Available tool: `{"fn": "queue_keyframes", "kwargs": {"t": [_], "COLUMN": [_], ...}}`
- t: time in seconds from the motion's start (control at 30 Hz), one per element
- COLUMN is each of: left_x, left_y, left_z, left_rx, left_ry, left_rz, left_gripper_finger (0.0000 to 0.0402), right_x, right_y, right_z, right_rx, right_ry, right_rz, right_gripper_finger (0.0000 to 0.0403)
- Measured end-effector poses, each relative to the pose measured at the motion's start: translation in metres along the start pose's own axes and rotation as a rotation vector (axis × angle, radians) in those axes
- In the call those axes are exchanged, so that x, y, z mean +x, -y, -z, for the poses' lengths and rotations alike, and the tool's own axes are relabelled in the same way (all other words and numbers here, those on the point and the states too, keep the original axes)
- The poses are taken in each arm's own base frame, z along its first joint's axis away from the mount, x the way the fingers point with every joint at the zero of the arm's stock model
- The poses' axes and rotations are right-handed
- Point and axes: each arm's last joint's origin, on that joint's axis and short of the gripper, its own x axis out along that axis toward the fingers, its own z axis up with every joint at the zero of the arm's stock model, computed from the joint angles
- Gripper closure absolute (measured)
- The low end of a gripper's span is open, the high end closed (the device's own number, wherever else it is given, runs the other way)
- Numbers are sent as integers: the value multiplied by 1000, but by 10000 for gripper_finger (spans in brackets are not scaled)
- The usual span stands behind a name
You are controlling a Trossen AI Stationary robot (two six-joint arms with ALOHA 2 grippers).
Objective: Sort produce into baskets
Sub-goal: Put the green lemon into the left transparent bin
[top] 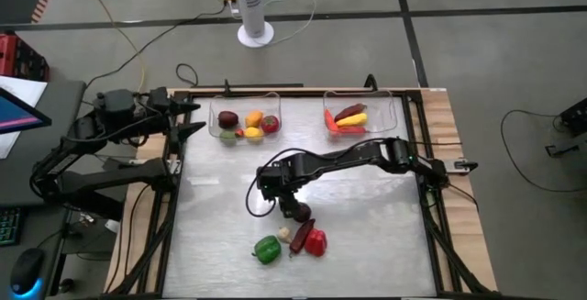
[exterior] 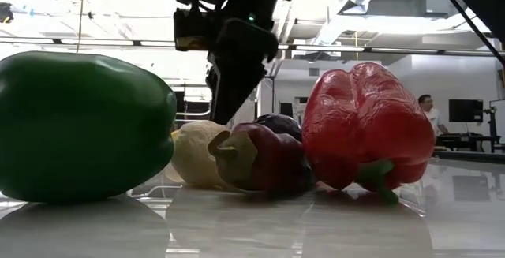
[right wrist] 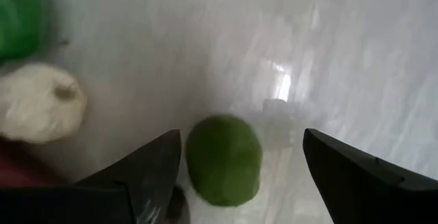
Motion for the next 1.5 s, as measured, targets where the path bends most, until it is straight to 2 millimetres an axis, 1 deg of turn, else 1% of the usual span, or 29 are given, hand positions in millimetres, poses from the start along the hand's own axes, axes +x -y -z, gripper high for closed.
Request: {"fn": "queue_keyframes", "kwargs": {"t": [0.1, 0.3, 0.4, 0.5, 0.7, 0.83, 0.97, 1.1, 1.17, 1.2, 1.27, 1.43, 1.5], "left_x": [0, 1, 5, 12, 23, 23, 23, 23, 23, 23, 23, 23, 25], "left_y": [0, -1, -2, -3, -3, -2, -3, -3, -3, -3, -3, -3, -3], "left_z": [0, 0, 0, 4, 4, 2, 2, 2, 2, 2, 2, 2, 2], "left_rx": [-1, 0, 0, 5, 20, 25, 26, 30, 31, 31, 31, 47, 47], "left_ry": [-1, -3, -13, -45, -81, -64, -57, -64, -63, -63, -62, -63, -67], "left_rz": [0, -25, -45, -54, -39, -29, -43, -47, -47, -47, -52, -56, -56], "left_gripper_finger": [125, 125, 125, 125, 125, 125, 125, 125, 125, 125, 125, 125, 125], "right_x": [6, 23, 28, 33, 34, 33, 31, 23, 19, 18, 15, 8, 7], "right_y": [0, -1, -1, -1, 1, 2, 6, 20, 28, 31, 39, 53, 58], "right_z": [4, 21, 26, 27, 27, 25, 23, 18, 16, 16, 16, 14, 15], "right_rx": [-20, -18, -17, -30, 26, 34, 40, 66, 97, 120, 161, 197, 208], "right_ry": [-15, -98, -126, -98, -88, -71, -56, -28, -12, -6, -7, 18, 22], "right_rz": [-2, -12, -17, -13, -7, -4, 0, 12, 20, 25, 29, 41, 46], "right_gripper_finger": [75, 76, 77, 84, 126, 155, 196, 239, 247, 247, 233, 169, 150]}}
